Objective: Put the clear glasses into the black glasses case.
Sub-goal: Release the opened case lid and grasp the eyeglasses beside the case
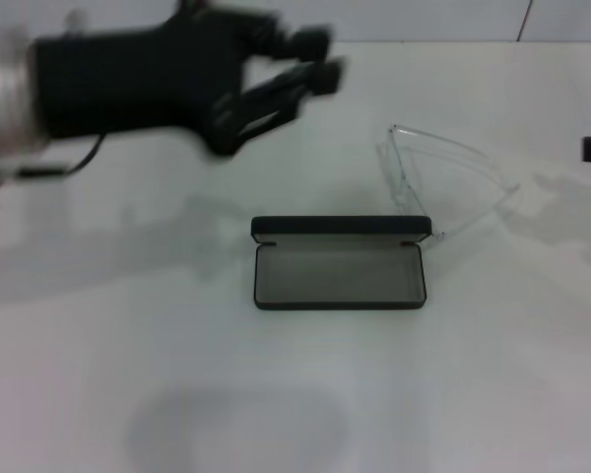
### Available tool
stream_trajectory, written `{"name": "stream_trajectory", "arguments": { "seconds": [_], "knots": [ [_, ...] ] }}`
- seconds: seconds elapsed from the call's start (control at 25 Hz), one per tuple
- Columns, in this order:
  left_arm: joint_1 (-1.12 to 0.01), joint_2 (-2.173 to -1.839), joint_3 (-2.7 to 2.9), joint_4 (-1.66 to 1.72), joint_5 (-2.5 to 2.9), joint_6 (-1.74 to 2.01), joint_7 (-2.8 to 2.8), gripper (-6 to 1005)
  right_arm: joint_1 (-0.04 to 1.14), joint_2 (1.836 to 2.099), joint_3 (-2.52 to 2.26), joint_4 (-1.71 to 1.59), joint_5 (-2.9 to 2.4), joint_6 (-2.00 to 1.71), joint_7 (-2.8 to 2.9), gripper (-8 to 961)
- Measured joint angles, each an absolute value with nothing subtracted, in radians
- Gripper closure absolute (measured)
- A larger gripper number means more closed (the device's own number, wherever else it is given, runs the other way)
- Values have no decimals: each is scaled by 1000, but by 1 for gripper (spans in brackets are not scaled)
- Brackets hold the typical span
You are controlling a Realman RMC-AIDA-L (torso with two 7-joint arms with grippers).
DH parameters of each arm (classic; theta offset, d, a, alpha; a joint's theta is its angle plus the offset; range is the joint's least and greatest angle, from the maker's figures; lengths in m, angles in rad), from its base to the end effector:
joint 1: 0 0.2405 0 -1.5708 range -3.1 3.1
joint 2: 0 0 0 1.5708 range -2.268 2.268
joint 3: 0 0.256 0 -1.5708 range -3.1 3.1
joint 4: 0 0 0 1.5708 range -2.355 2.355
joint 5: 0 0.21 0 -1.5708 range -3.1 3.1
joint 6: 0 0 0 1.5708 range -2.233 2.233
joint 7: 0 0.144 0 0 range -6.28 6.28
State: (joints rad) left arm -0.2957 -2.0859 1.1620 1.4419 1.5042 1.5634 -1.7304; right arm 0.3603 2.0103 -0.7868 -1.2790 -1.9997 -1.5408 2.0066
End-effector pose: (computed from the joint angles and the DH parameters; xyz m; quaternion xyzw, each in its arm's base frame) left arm -0.1322 0.3019 0.0638 -0.9368 -0.0440 -0.3270 0.1161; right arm 0.2540 0.3367 0.1172 -0.8983 0.3159 0.1681 0.2548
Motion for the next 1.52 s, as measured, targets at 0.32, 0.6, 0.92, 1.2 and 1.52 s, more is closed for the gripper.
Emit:
{"name": "stream_trajectory", "arguments": {
  "seconds": [0.32, 0.6, 0.92, 1.2, 1.52],
  "knots": [
    [-280, -2076, 955, 1058, 1411, 1953, -1450, 833, 559, 2014, -1001, -1333, -2324, -1445, 2368, 180],
    [-257, -2082, 953, 897, 1410, 1960, -1301, 917, 774, 2021, -1083, -1168, -2403, -1351, 2527, 190],
    [-296, -2081, 947, 745, 1418, 1956, -1182, 917, 987, 2026, -1169, -844, -2411, -1183, 2575, 212],
    [-304, -2085, 947, 702, 1416, 1954, -1149, 917, 1002, 2029, -1295, -800, -2405, -1124, 2659, 232],
    [-324, -2085, 946, 691, 1411, 1953, -1135, 917, 976, 2028, -1338, -801, -2411, -1149, 2695, 256]
  ]
}}
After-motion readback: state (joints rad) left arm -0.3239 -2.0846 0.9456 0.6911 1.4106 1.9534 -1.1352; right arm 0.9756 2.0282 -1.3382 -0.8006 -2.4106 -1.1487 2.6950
